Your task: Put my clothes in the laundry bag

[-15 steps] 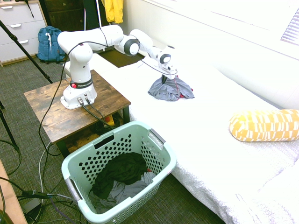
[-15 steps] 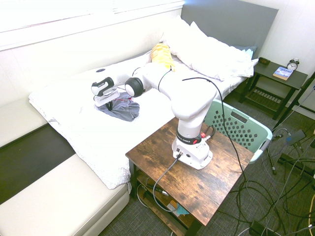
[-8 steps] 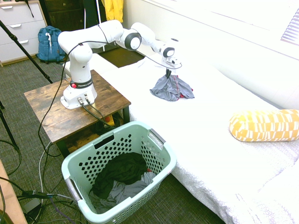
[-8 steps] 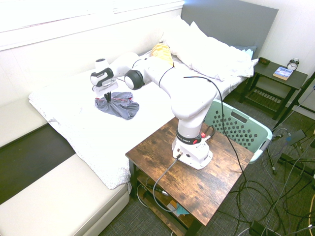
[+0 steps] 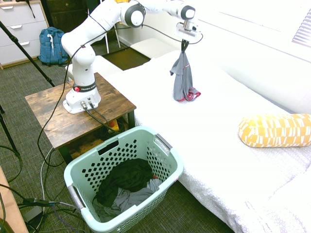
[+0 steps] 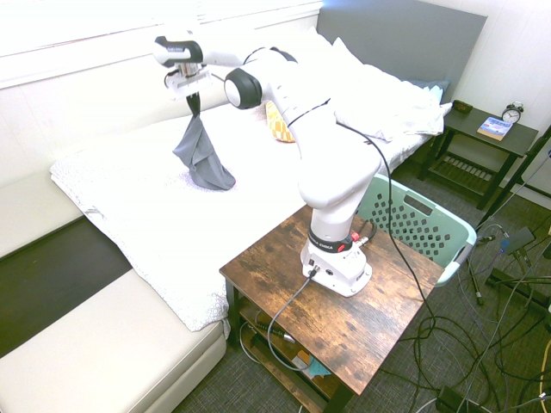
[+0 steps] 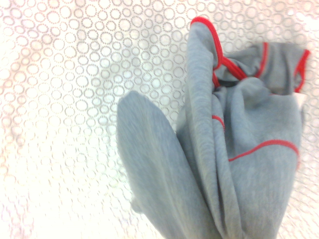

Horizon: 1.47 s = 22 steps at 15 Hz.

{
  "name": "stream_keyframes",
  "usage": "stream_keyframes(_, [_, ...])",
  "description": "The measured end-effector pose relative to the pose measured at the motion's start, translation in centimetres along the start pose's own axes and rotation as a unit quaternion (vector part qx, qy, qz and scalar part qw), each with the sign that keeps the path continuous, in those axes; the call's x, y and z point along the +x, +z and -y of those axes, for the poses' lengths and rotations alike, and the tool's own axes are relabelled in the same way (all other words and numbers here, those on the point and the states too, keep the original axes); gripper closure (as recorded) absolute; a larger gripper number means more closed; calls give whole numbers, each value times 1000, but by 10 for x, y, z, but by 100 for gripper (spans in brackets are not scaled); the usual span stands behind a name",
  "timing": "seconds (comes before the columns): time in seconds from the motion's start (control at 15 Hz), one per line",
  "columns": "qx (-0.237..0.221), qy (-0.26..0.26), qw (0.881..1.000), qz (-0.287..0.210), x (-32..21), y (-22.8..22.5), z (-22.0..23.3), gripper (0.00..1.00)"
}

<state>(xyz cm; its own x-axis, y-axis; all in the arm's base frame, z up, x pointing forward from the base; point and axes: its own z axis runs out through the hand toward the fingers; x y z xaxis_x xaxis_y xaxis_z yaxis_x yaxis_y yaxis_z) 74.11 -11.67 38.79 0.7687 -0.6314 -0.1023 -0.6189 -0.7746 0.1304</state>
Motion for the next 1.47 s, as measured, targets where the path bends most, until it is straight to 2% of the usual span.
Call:
stream_keyframes(0.13, [-21, -14, 1000, 1, -19, -76, -56, 100])
stream_keyframes(0.33, [-80, -25, 996, 12, -60, -153, -137, 100])
stream_keyframes(0.53, [-164, -7, 986, 22, -98, -208, -250, 100])
stream_keyframes(0.8, [-235, 21, 968, 89, -172, -254, -409, 100])
stream_keyframes(0.93, [-271, 49, 951, 140, -211, -256, -475, 100])
stream_keyframes(1.07, [-283, 82, 935, 199, -246, -239, -544, 100])
stream_keyframes(1.27, [-287, 122, 919, 242, -263, -170, -622, 100])
stream_keyframes(1.47, [-323, 132, 899, 266, -257, -74, -648, 100])
